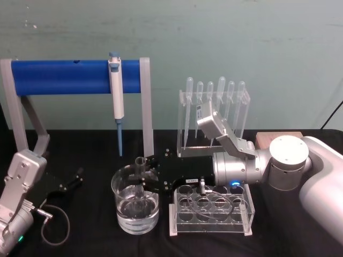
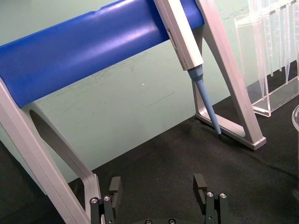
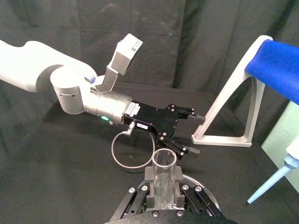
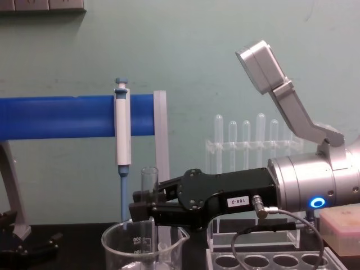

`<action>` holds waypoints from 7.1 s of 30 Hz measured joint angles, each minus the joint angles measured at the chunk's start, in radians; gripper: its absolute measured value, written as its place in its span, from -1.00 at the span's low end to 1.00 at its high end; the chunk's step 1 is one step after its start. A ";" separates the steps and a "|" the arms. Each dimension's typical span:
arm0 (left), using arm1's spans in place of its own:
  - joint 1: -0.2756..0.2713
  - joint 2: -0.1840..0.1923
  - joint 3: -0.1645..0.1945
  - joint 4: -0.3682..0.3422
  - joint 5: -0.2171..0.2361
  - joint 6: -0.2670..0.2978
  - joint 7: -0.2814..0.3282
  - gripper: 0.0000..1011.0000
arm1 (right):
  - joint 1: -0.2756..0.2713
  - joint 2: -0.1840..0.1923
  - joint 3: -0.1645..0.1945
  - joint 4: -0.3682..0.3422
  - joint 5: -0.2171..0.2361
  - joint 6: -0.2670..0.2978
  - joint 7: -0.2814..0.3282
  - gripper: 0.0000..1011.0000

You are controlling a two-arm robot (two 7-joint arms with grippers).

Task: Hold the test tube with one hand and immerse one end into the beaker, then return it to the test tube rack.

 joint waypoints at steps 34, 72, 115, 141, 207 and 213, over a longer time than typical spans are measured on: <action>0.000 0.000 0.000 0.000 0.000 0.000 0.000 0.98 | 0.000 0.000 0.000 0.000 0.000 0.000 0.000 -0.55; 0.000 0.000 0.000 0.000 0.000 0.000 0.000 0.98 | 0.000 0.000 0.000 0.000 0.000 0.000 0.000 -0.55; 0.000 0.000 0.000 0.000 0.000 0.000 0.000 0.98 | 0.000 0.000 0.000 0.000 0.000 0.000 0.000 -0.55; 0.000 0.000 0.000 0.000 0.000 0.000 0.000 0.98 | 0.000 0.000 0.000 0.000 0.000 0.000 0.000 -0.55; 0.000 0.000 0.000 0.000 0.000 0.000 0.000 0.98 | 0.000 0.000 0.000 0.000 0.000 0.000 0.000 -0.55; 0.000 0.000 0.000 0.000 0.000 0.000 0.000 0.98 | 0.000 0.000 0.000 0.000 0.000 0.000 0.000 -0.55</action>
